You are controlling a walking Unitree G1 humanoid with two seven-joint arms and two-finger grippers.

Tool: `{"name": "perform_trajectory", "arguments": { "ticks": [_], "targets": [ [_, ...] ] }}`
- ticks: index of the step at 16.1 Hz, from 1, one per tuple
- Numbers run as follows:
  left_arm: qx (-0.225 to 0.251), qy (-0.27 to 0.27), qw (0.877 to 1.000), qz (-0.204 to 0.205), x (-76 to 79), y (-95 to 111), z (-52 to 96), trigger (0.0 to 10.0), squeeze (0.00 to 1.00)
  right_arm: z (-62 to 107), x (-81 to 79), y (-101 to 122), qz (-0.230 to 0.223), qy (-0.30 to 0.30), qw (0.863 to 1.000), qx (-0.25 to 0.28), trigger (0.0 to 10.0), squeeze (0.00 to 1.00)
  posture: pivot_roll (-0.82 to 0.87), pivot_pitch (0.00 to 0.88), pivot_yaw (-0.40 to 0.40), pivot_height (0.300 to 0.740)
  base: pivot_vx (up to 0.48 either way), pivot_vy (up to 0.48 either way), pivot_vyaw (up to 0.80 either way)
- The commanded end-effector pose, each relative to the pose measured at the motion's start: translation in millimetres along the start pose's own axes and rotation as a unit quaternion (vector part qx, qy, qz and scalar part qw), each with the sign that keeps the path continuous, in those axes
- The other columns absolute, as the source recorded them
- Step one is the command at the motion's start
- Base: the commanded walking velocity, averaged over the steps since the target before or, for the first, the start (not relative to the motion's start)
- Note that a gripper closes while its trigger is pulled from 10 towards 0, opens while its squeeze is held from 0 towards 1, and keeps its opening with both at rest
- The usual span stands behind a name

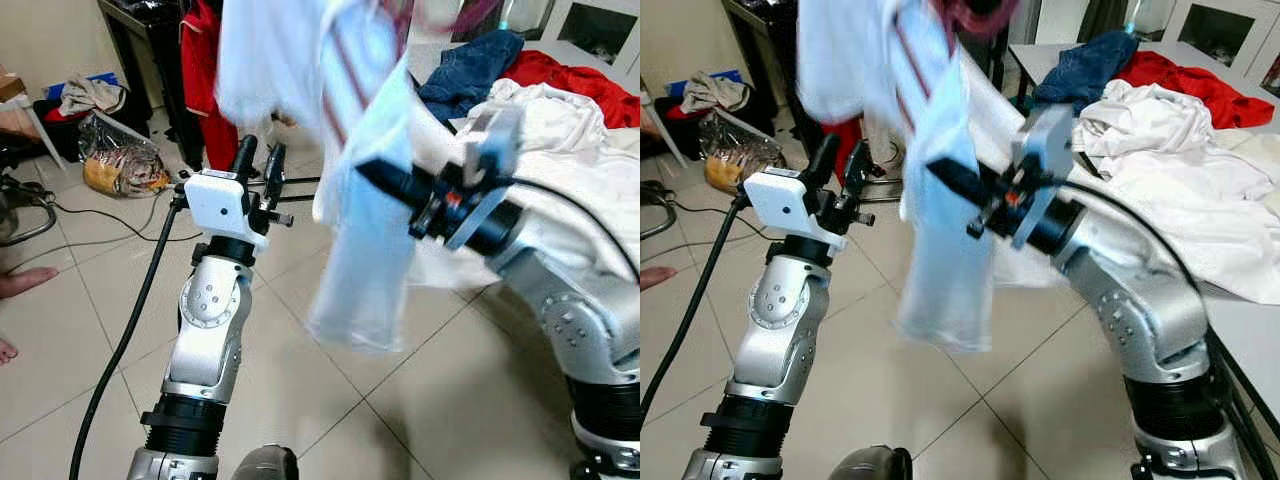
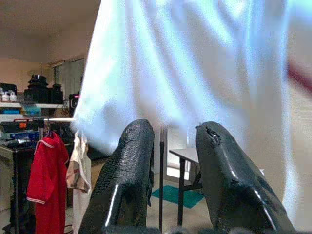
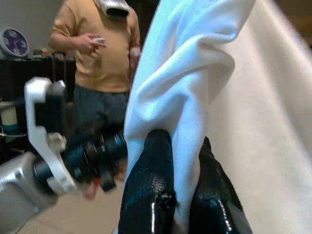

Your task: Hang hanger

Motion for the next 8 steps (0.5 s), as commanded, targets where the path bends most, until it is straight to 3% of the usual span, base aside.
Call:
{"name": "perform_trajectory", "arguments": {
  "ticks": [1,2,5,8],
  "targets": [
    [-0.006,-0.004,1.0,0.005,1.3,-2.2,1.1,10.0,0.0,-1.9,-0.8,-12.1,-0.007,0.0,1.0,-0.021,10.0,0.0,0.12,0.0,0.031,0.74,0.0,0.0,0.0],
    [-0.008,-0.006,1.0,0.008,2.1,-2.8,1.1,10.0,0.0,-2.6,0.1,-32.9,-0.019,-0.009,0.998,-0.056,10.0,0.0,0.12,0.0,0.031,0.74,0.0,0.0,0.0],
    [-0.01,-0.008,1.0,0.011,3.1,-4.2,1.9,10.0,0.0,-4.1,-3.1,-63.2,-0.032,-0.014,0.994,-0.104,10.0,0.0,0.12,0.0,0.027,0.74,0.0,0.0,0.0],
    [-0.013,-0.007,1.0,0.012,3.6,-5.5,3.0,10.0,0.0,-8.6,0.0,-89.7,-0.012,-0.034,0.988,-0.148,10.0,0.0,0.12,0.0,0.026,0.74,0.0,0.0,0.0]
  ]
}}
Point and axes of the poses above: a point about 5 cm out from each wrist's last joint towards the gripper, its own z axis pointing back from the gripper into the wrist, its own y axis along the axis of the wrist's last joint, x = y × z, the point moved 2 cm from there along -z, pointing out of the wrist towards the gripper, and after that the axes turned 3 degrees about z, right-handed, at the moved point
